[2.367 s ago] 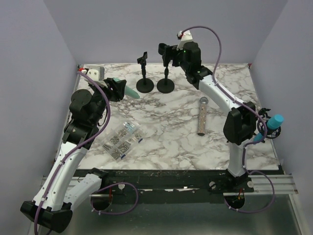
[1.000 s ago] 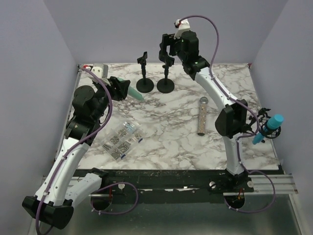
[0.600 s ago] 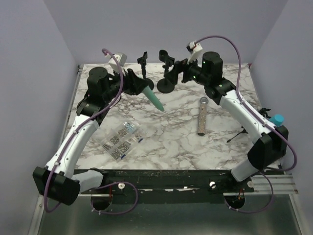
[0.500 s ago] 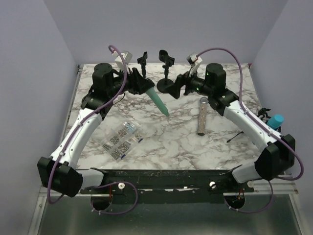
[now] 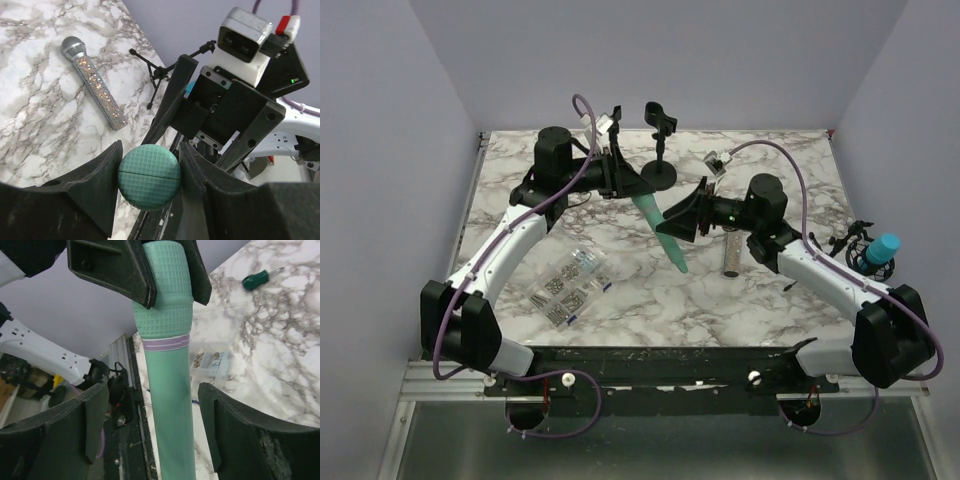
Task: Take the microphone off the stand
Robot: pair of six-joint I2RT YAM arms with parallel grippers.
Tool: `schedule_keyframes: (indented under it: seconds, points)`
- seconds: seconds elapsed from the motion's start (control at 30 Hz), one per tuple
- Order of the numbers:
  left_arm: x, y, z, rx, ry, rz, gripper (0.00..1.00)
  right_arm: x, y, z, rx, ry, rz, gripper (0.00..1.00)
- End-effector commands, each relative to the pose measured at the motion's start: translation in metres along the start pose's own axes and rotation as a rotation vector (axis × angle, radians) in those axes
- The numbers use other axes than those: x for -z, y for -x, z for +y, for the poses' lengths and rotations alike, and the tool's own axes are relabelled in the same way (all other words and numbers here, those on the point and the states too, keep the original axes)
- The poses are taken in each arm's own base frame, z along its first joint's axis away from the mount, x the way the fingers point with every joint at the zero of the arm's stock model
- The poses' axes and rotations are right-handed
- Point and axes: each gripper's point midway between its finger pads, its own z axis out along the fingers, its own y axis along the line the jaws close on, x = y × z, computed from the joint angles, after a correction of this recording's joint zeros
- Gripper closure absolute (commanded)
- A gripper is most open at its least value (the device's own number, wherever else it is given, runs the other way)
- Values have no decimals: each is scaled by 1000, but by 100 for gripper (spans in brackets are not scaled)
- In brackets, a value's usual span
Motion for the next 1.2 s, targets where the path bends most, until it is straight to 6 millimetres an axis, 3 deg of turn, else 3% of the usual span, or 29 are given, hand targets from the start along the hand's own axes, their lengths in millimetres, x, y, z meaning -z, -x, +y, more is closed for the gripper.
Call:
schedule_keyframes:
  seconds: [0.0, 0.3, 0.43, 0.57, 0.63, 0.77, 0.83, 0.87, 1.0, 1.1, 1.17]
  points:
    - [-8, -5, -18, 2, -85, 47, 100, -1, -1, 27, -60, 128, -53, 22]
    - [-20, -21, -24, 26, -112, 100, 100, 2, -18, 23, -117, 116, -102, 35]
    - [-22, -24, -25, 26, -115, 106, 100, 3, -19, 21, -116, 101, -121, 54]
    - [-20, -24, -29, 21, -126, 119, 100, 3, -21, 16, -124, 80, -124, 86]
    - [-17, -24, -33, 0, -129, 122, 88, 2, -24, 12, -126, 58, -113, 99]
    - [-7, -18, -39, -89, -83, 76, 50, 2, -32, 4, -136, 27, -87, 99]
    - [1, -12, -34, -142, -4, 46, 12, 2, -36, -1, -138, 4, -76, 99]
    - [5, -8, -31, -177, 36, 33, 2, 2, -38, -5, -140, -13, -70, 99]
    - [29, 14, -12, -273, 274, -57, 2, 4, -45, -30, -148, -146, -56, 99]
    - [49, 31, 8, -284, 469, -138, 2, 15, -60, -84, -200, -449, -14, 99]
    - [58, 37, 14, -280, 526, -175, 2, 36, -68, -128, -219, -724, 4, 99]
